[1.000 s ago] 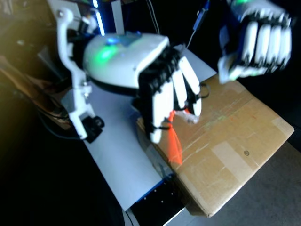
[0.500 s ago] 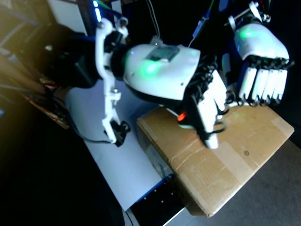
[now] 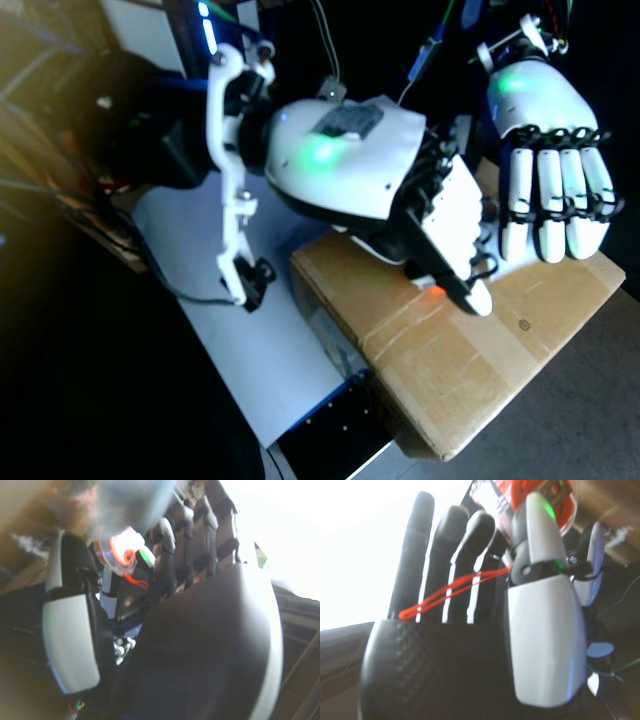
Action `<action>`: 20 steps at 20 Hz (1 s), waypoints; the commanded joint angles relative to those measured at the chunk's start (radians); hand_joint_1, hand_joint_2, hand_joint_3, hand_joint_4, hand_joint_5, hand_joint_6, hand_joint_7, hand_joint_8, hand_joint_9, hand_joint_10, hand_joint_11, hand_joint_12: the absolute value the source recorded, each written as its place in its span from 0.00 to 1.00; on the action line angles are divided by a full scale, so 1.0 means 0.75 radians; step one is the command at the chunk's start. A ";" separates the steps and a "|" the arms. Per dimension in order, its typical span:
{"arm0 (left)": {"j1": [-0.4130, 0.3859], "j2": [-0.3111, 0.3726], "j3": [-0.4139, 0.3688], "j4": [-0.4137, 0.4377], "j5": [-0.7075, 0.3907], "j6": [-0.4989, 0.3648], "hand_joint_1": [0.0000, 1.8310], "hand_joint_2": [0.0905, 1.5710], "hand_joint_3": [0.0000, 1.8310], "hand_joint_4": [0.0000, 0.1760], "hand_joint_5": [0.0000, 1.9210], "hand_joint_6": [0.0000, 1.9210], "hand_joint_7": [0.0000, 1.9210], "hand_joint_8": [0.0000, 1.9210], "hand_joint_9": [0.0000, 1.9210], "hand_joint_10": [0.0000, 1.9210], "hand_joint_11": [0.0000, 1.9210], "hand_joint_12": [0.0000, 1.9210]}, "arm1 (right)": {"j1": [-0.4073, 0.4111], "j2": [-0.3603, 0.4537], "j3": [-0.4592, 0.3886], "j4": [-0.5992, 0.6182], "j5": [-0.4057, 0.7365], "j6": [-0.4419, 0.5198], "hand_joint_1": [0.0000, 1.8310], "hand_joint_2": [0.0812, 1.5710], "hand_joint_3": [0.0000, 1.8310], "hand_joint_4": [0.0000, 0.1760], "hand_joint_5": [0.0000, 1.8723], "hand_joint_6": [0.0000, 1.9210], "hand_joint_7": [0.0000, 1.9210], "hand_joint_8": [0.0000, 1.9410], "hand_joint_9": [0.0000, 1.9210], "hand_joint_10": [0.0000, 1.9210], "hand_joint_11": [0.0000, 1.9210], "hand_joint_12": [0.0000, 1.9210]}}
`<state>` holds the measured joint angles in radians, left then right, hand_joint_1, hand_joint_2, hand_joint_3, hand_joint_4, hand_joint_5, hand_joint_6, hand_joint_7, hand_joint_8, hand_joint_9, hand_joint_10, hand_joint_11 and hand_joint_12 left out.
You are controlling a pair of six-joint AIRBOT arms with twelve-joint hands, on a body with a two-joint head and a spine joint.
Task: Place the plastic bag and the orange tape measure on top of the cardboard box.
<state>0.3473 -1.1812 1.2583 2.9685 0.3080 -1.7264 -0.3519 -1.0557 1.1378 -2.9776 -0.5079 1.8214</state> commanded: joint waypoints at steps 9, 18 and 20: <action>-0.001 0.036 -0.022 0.017 0.183 0.004 0.53 0.59 0.00 0.00 0.20 0.00 0.14 0.00 0.12 0.02 0.00 0.60 | 0.028 -0.002 -0.023 -0.046 -0.180 -0.004 0.45 0.56 0.00 0.00 0.21 0.13 0.27 0.02 0.14 0.36 0.00 0.87; -0.001 0.107 -0.092 0.032 0.250 0.004 0.51 0.59 0.00 0.00 0.22 0.00 0.16 0.00 0.13 0.00 0.00 0.51 | 0.028 0.027 -0.045 -0.046 -0.204 -0.004 0.38 0.52 0.00 0.00 0.10 0.02 0.12 0.00 0.00 0.33 0.00 0.85; -0.002 0.128 -0.109 0.035 0.268 0.004 0.50 0.60 0.00 0.00 0.22 0.00 0.16 0.00 0.11 0.00 0.00 0.47 | 0.028 0.052 -0.066 -0.046 -0.223 -0.004 0.38 0.52 0.00 0.00 0.10 0.02 0.14 0.01 0.00 0.33 0.00 0.77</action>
<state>0.3542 -1.0874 1.1755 2.9730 0.3737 -1.7241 -0.3515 -1.0138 1.0855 -2.9776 -0.5415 1.8206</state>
